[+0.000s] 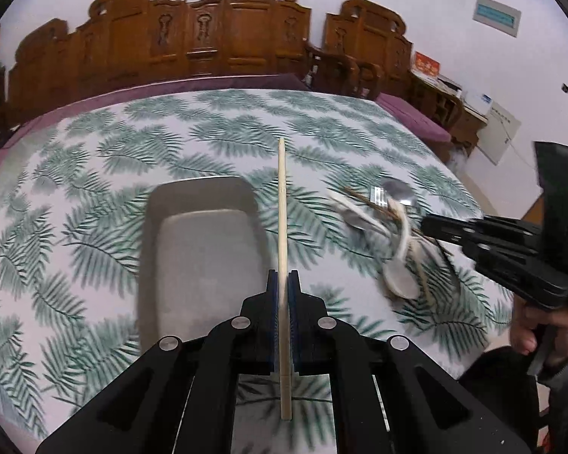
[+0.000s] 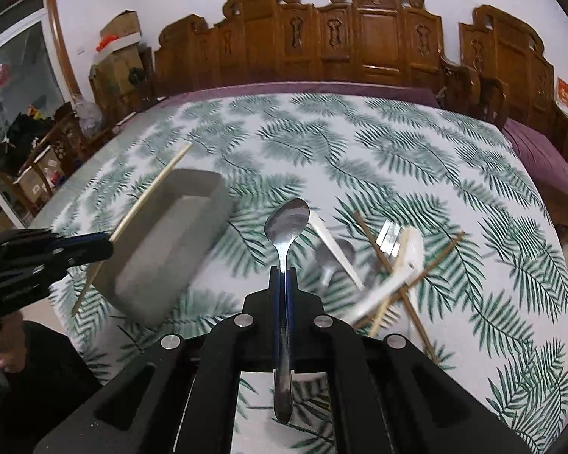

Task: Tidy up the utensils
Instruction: 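Grasp the metal spoon with the right tool while the left tool lifts the chopstick, then lower the chopstick into the grey tray with the left tool while the right tool carries the spoon over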

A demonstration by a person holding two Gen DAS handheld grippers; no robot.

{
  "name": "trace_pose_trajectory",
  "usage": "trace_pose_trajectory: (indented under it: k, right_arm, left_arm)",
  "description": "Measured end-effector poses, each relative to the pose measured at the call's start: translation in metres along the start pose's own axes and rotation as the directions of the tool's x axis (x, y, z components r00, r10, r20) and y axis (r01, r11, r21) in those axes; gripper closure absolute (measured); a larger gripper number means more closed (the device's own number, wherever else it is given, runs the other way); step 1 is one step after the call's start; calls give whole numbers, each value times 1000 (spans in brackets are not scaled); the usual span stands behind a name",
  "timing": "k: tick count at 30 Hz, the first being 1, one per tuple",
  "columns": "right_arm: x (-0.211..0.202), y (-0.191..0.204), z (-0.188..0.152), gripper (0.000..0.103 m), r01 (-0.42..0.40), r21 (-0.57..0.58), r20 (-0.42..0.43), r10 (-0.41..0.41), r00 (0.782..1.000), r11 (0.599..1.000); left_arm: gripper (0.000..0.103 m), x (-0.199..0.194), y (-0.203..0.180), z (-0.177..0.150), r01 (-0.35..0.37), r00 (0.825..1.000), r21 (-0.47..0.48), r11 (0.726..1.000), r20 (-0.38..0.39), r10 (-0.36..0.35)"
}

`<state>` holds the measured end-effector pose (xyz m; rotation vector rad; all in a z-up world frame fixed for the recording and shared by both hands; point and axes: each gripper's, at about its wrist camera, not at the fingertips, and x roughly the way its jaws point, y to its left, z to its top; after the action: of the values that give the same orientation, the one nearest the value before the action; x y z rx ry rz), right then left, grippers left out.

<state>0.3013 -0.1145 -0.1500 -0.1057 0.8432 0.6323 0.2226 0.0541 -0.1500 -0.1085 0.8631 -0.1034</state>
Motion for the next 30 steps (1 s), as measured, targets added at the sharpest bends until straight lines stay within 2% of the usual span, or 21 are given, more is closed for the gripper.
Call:
trace_pose_trajectory:
  k: [10, 15, 23, 30]
  right_arm:
    - [15, 37, 19, 99, -40, -41, -6, 40, 999, 998]
    - [21, 50, 25, 99, -56, -55, -10, 56, 998, 997]
    - [35, 73, 32, 99, -80, -69, -19, 79, 997, 994]
    - [62, 102, 40, 99, -112, -68, -41, 109, 993, 991]
  left_arm:
    - [99, 28, 47, 0, -73, 995, -36, 997, -66, 70]
    - [99, 33, 60, -5, -76, 995, -65, 995, -76, 71]
    - [97, 13, 72, 2, -69, 998, -87, 994, -20, 67]
    - [97, -10, 81, 8, -81, 996, -92, 992, 39, 85]
